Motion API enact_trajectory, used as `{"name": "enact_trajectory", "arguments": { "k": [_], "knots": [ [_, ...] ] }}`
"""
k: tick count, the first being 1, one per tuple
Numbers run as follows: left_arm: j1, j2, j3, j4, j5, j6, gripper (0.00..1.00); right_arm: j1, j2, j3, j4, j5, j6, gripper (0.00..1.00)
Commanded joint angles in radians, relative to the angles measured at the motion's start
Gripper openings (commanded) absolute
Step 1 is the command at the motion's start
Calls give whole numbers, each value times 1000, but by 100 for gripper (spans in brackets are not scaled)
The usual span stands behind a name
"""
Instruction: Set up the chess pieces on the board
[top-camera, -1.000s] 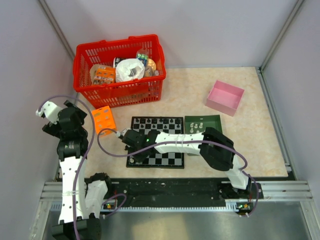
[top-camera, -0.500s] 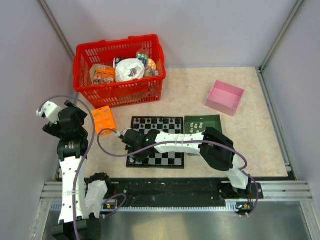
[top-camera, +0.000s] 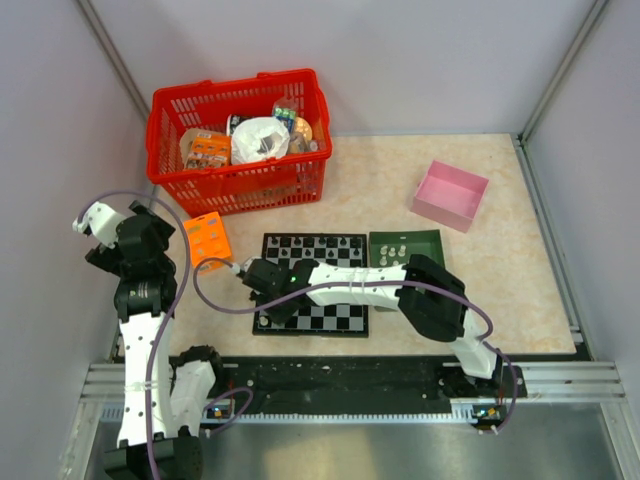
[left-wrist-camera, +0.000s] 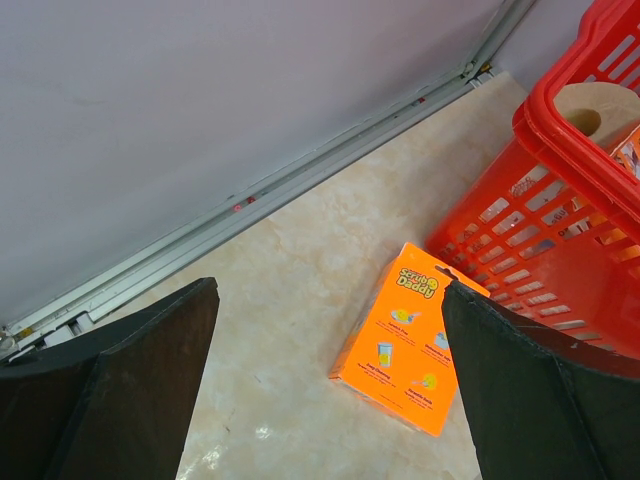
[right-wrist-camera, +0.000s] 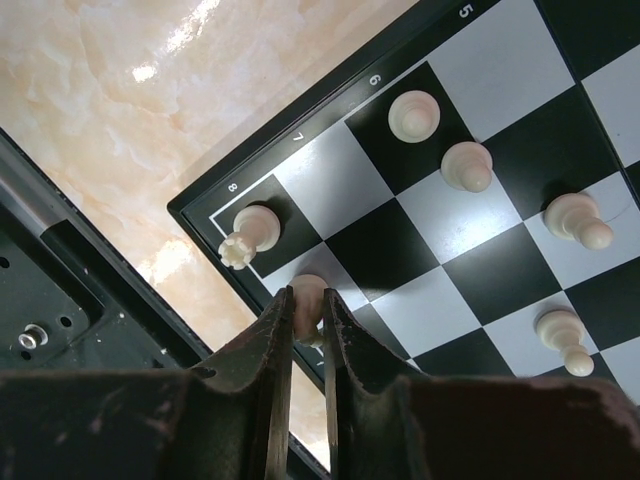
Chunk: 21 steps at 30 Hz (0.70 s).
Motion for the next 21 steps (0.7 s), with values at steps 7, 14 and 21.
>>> {"name": "enact_trajectory", "arguments": {
  "k": [7, 14, 21],
  "knots": [
    [5, -13, -10, 38, 6, 8, 99, 16, -10, 40, 12, -9, -13, 22],
    [4, -11, -8, 38, 12, 8, 99, 16, -24, 40, 20, -7, -16, 28],
    [4, -14, 1, 29, 6, 11, 99, 0, -149, 4, 47, 25, -25, 45]
  ]
}}
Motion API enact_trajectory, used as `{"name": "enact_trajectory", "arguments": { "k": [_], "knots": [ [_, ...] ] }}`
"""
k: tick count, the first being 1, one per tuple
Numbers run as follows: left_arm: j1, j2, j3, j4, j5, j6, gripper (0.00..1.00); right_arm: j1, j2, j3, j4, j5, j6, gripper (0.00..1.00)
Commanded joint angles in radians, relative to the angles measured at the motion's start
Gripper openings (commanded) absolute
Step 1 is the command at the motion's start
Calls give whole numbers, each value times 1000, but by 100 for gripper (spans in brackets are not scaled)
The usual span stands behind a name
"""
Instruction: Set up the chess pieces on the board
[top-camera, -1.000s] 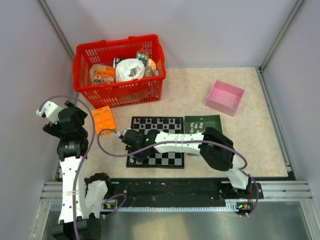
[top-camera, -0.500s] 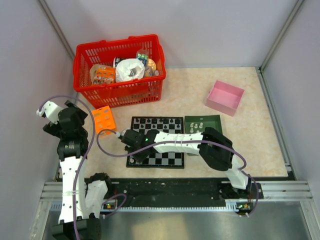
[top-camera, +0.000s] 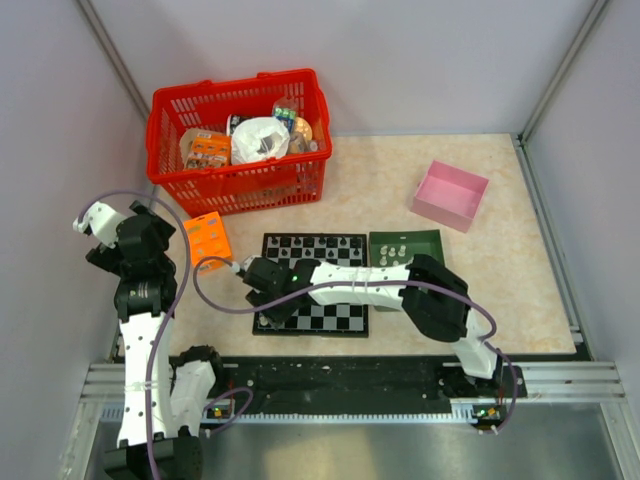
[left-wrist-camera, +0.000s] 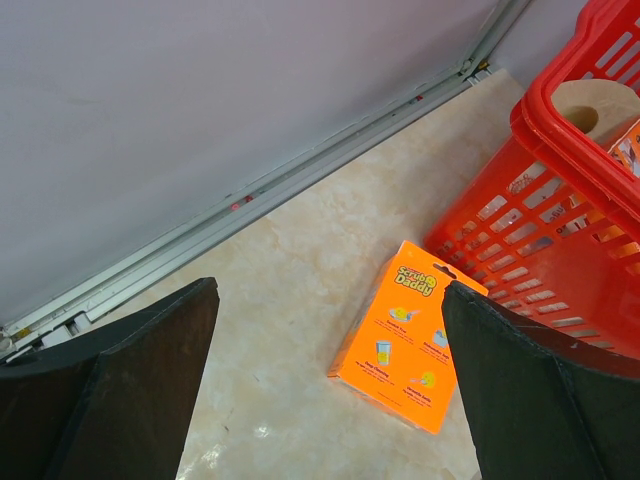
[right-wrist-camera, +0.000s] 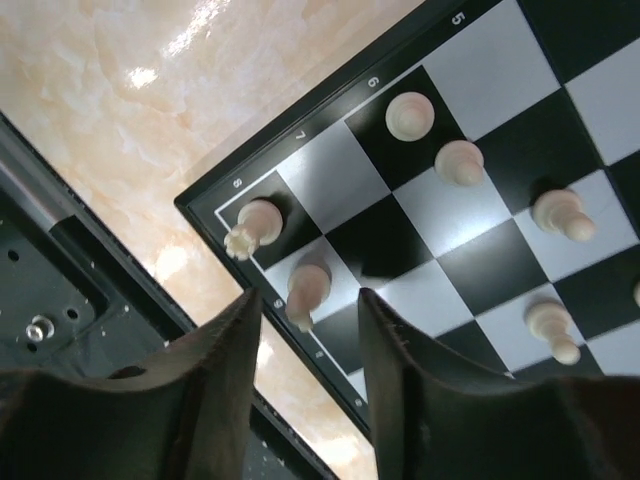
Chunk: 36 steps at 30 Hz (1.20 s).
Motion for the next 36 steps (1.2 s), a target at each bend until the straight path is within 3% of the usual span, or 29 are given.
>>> {"name": "enact_trajectory", "arguments": {
  "k": [1, 4, 7, 17, 26, 36],
  "knots": [
    [4, -16, 3, 28, -2, 10, 99, -5, -175, -15, 62, 32, -17, 48],
    [5, -14, 6, 26, -1, 9, 99, -43, -261, -83, 109, 18, -8, 55],
    [4, -16, 11, 28, 4, 4, 99, -95, -353, -164, 132, 32, 3, 57],
    [4, -22, 5, 54, 59, -25, 99, -486, -646, -537, 172, 92, 66, 60],
    [4, -13, 0, 86, 111, -46, 99, -778, -683, -687, 159, 81, 51, 56],
    [4, -2, -3, 94, 125, -39, 99, -847, -640, -704, 159, 133, 28, 47]
  ]
}}
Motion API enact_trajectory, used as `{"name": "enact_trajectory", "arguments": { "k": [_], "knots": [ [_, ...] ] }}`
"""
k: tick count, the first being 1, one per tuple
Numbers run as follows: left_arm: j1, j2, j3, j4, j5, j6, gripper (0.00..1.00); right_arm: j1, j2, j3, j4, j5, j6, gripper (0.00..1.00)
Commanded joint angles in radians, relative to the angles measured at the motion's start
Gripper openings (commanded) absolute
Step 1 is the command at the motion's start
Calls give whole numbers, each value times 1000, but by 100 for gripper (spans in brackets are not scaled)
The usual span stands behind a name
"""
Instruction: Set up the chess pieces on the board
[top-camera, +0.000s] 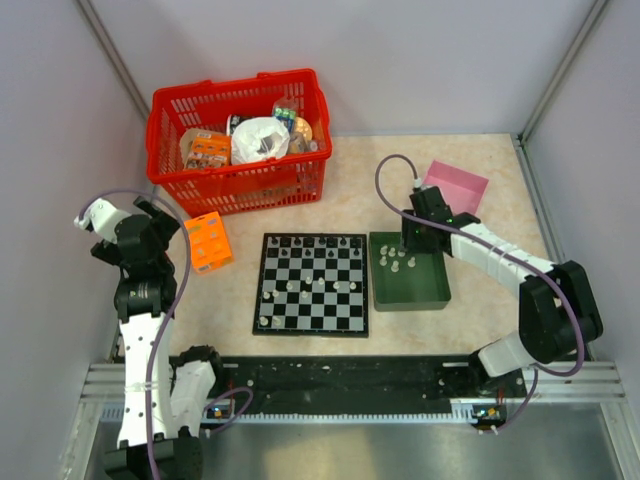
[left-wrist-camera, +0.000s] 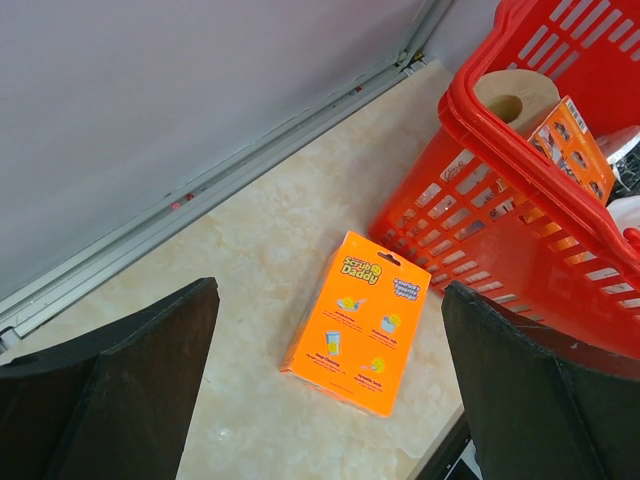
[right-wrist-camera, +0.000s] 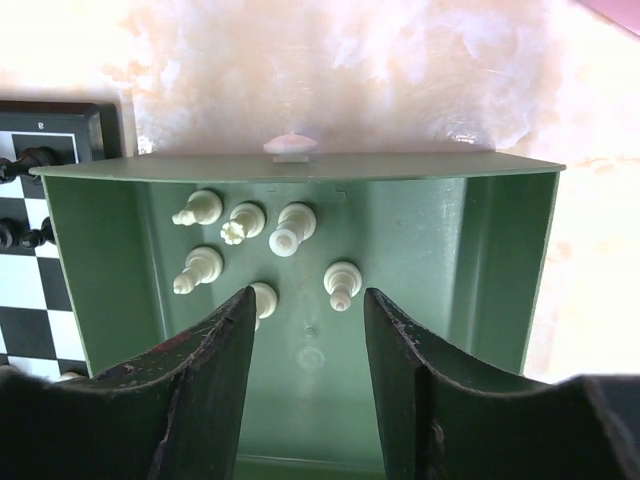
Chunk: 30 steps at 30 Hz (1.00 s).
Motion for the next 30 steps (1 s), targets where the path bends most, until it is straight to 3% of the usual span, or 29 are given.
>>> {"name": "enact_trajectory", "arguments": {
  "k": [1, 24, 30],
  "knots": [
    [5, -1, -5, 54, 9, -3, 99, -11, 5, -9, 25, 32, -23, 46],
    [4, -2, -18, 60, 15, 7, 99, -20, 91, -29, 26, 19, -34, 37],
    [4, -2, -20, 60, 18, 5, 99, -18, 89, -29, 26, 12, -36, 29]
  ]
}}
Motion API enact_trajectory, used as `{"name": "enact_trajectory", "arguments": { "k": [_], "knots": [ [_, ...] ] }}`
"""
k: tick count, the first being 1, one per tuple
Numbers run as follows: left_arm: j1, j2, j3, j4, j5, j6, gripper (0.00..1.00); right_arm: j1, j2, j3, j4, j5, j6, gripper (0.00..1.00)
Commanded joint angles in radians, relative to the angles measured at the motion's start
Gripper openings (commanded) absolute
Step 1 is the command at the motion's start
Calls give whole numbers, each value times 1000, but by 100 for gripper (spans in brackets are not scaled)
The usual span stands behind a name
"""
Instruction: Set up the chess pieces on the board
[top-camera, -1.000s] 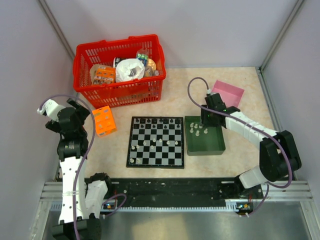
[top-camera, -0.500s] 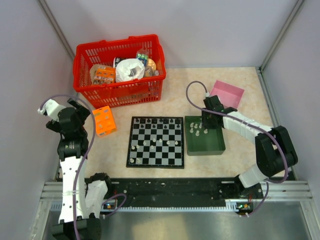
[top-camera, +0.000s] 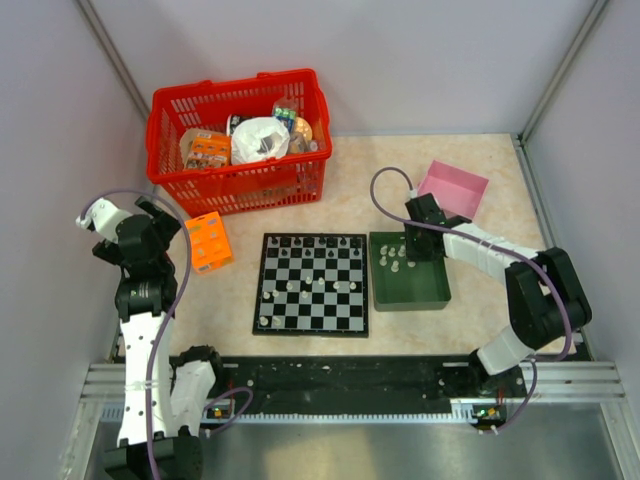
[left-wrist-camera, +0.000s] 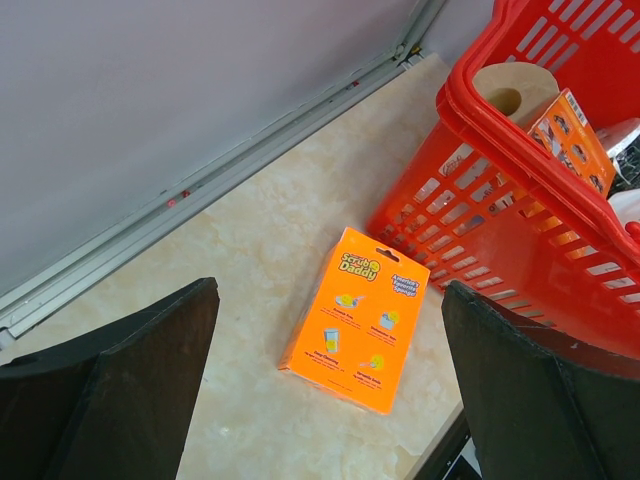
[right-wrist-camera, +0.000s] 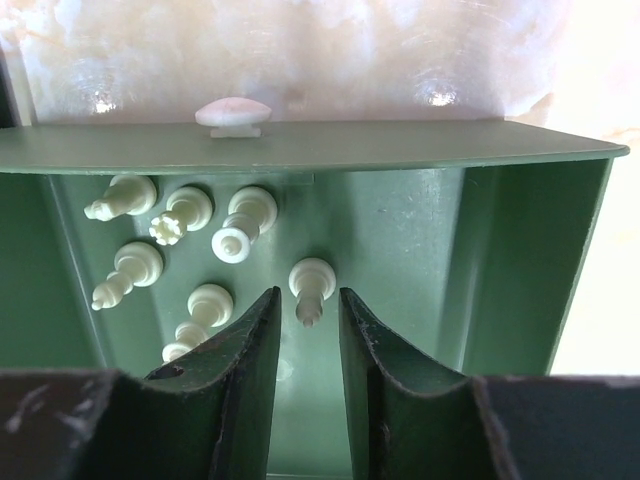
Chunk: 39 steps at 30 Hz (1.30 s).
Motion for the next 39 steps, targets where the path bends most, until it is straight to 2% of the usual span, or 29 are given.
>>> {"name": "enact_trajectory", "arguments": {
  "k": [1, 3, 5, 8, 18, 21, 26, 34, 39],
  "knots": [
    [5, -5, -9, 53, 5, 4, 99, -10, 5, 4, 20, -4, -10, 29],
    [5, -3, -10, 52, 6, 3, 99, -12, 3, 6, 17, -2, -13, 21],
    [4, -2, -10, 53, 6, 4, 99, -12, 0, 4, 16, -1, -13, 19],
    [4, -3, -12, 55, 8, 4, 99, -12, -8, 13, 7, -10, -20, 11],
    [4, -5, -18, 61, 14, 0, 99, 36, -164, 119, -114, 5, -54, 9],
    [4, -2, -21, 66, 20, -5, 99, 104, -187, 171, -153, 13, -50, 8],
    [5, -8, -23, 64, 17, -6, 99, 287, -157, 236, -153, 24, 4, 8],
    [5, -28, -20, 49, -10, -3, 99, 595, 72, 368, -96, 17, 42, 8],
    [5, -63, -29, 46, -47, -12, 99, 715, 176, 432, -58, -7, 44, 8]
  ]
}}
